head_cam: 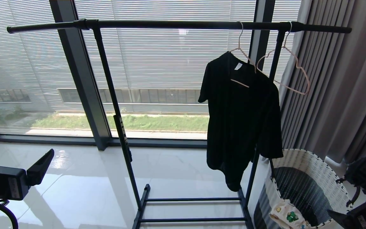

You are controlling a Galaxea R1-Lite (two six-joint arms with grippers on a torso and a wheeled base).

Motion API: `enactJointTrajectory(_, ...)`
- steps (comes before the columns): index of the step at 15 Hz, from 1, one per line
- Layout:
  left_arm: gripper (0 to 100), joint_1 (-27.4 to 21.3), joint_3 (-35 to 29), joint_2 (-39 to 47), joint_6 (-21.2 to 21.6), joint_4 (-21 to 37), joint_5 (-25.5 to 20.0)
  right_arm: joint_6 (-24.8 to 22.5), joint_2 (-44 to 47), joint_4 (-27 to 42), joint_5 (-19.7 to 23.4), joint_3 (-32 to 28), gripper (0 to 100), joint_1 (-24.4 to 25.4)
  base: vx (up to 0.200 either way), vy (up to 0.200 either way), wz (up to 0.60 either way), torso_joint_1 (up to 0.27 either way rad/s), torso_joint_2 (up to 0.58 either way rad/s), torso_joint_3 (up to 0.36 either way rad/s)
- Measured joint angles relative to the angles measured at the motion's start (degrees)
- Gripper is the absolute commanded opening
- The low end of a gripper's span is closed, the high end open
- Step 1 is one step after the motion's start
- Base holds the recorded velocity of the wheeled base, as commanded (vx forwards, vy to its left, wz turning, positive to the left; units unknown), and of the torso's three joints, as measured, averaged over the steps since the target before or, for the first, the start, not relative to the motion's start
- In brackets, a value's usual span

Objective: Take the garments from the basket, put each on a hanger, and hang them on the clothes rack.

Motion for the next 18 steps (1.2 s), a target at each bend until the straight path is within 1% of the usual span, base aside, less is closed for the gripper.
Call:
enactJointTrajectory(2, 100, 0.0, 0.85, 0.34, -0.24, 0.0, -0.98, -1.69, 5.73, -4.41, 0.87, 1.9, 100, -0.11, 0.0, 0.0, 0.0, 0.0, 0.0, 0.0)
enactJointTrajectory(4, 100, 0.07, 1.82, 1.07, -1.04, 0.05, -3.57, -2.46, 12.24, -9.57, 1.15, 2.79, 100, -0.11, 0.0, 0.0, 0.0, 0.0, 0.0, 0.0)
enactJointTrajectory(5, 100, 0.11, 1.93, 1.83, -1.48, 0.07, -4.18, -2.68, 15.46, -12.34, 1.01, 2.97, 100, -0.11, 0.0, 0.0, 0.0, 0.0, 0.0, 0.0)
enactJointTrajectory(7, 100, 0.38, 1.62, 3.73, -3.47, 0.0, -4.58, -3.04, 21.75, -16.6, -0.56, 3.56, 100, -0.09, 0.0, 0.0, 0.0, 0.0, 0.0, 0.0)
enactJointTrajectory(8, 100, 0.38, 1.23, 4.72, -4.68, 0.0, -4.6, -3.07, 24.11, -17.83, -1.05, 3.86, 100, -0.05, 0.0, 0.0, 0.0, -0.08, 0.22, 0.149)
enactJointTrajectory(10, 100, 0.51, 0.41, 6.18, -5.64, 0.0, -4.6, -3.1, 28.5, -20.49, -1.43, 4.36, 100, 0.0, 0.0, 0.0, 0.0, -0.117, 0.35, 0.224)
enactJointTrajectory(12, 100, 1.67, -0.15, 7.06, -6.02, -0.02, -4.58, -3.16, 32.17, -24.45, -1.46, 4.55, 100, 0.02, 0.0, 0.0, 0.0, -0.139, 0.42, 0.283)
enactJointTrajectory(14, 100, 3.27, -0.45, 7.61, -6.05, 0.05, -4.6, -3.49, 35.36, -26.94, -1.45, 4.57, 100, 0.05, 0.0, 0.0, 0.0, -0.085, 0.31, 0.217)
enactJointTrajectory(18, 100, 4.32, -0.65, 8.06, -6.02, 0.0, -4.6, -8.44, 41.31, -34.45, -1.51, 4.47, 100, -0.37, 0.0, 0.0, 0.0, -0.013, 0.05, 0.033)
